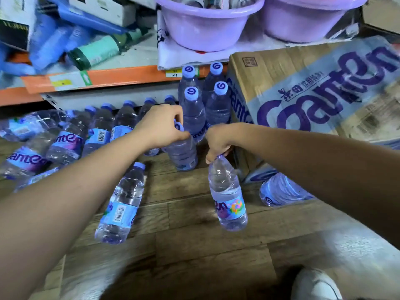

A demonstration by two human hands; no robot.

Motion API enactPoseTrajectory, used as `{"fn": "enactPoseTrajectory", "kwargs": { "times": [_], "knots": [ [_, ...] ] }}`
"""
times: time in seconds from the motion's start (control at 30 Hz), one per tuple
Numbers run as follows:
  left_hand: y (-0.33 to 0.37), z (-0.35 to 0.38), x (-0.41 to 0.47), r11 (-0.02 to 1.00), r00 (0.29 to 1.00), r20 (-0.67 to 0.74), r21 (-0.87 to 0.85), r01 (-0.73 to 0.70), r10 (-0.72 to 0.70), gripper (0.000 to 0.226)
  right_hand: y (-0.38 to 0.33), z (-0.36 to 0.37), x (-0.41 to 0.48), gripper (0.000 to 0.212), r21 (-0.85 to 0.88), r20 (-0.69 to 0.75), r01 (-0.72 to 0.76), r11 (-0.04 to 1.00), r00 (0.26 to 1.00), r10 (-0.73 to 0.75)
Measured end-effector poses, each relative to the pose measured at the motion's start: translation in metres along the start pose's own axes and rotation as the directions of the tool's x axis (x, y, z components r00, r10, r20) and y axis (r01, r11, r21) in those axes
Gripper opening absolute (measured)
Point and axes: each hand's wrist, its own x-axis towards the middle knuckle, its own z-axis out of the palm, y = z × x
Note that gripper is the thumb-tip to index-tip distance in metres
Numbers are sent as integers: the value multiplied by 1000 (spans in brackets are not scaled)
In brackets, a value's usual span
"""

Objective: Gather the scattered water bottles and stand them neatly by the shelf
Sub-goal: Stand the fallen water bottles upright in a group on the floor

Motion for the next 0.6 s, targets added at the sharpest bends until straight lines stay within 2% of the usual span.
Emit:
{"fn": "enactPoseTrajectory", "kwargs": {
  "times": [0.07,0.17,0.37,0.53,0.6],
  "knots": [
    [5,-3,3,1000,1000,-24,-21,5,-6,23,7,-11,-17,39,32,-67,50,998,997,-48],
    [15,-8,7,998,998,-5,-1,-62,62,21,18,-23,-42,33,34,-119,110,993,987,-105],
    [16,-10,12,970,970,104,85,-229,220,19,31,-28,-54,40,-8,-299,88,996,950,-86],
    [22,-11,16,933,942,157,166,-321,296,19,34,-30,-52,19,-31,-376,142,989,916,-143],
    [24,-12,19,913,928,191,198,-356,320,21,33,-31,-54,26,-38,-380,139,990,914,-143]
  ]
}}
